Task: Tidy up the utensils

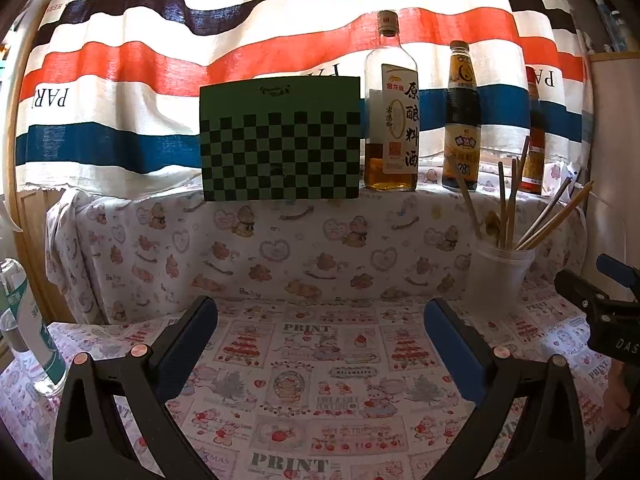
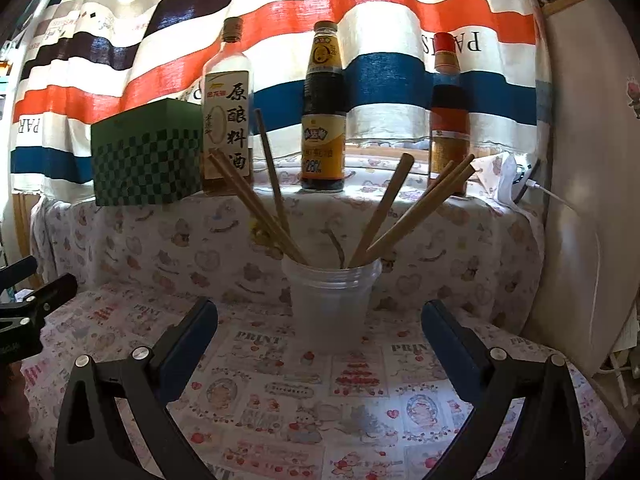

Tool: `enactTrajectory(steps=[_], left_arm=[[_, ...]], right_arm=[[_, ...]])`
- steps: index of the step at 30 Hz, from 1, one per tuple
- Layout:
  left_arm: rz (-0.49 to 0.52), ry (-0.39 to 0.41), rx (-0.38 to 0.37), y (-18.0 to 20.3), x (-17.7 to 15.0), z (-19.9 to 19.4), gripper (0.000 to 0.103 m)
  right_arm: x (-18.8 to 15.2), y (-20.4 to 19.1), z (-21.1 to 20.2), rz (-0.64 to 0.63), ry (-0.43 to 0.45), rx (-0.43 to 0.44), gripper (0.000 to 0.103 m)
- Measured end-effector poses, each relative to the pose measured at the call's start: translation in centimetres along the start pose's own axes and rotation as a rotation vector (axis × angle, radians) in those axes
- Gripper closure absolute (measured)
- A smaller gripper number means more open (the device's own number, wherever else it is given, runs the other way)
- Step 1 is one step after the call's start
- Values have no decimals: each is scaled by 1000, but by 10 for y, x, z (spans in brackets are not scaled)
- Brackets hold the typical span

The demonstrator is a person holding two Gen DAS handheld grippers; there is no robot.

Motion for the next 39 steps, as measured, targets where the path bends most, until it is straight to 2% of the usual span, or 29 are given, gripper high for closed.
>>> enactTrajectory(steps=[39], left_arm=[[-4,-9,18,-2,-1,1,0]], right_arm=[[0,-1,0,4,-3,5,0]])
Point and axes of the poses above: each gripper's, at about its wrist camera, not at the fingertips, and z roughly the way its jaws point, y to its right, x to its top, the point moved 5 cm from there along z, roughly the way its jaws point, and after that the axes turned 8 degrees about z, right-handed, at the moved point
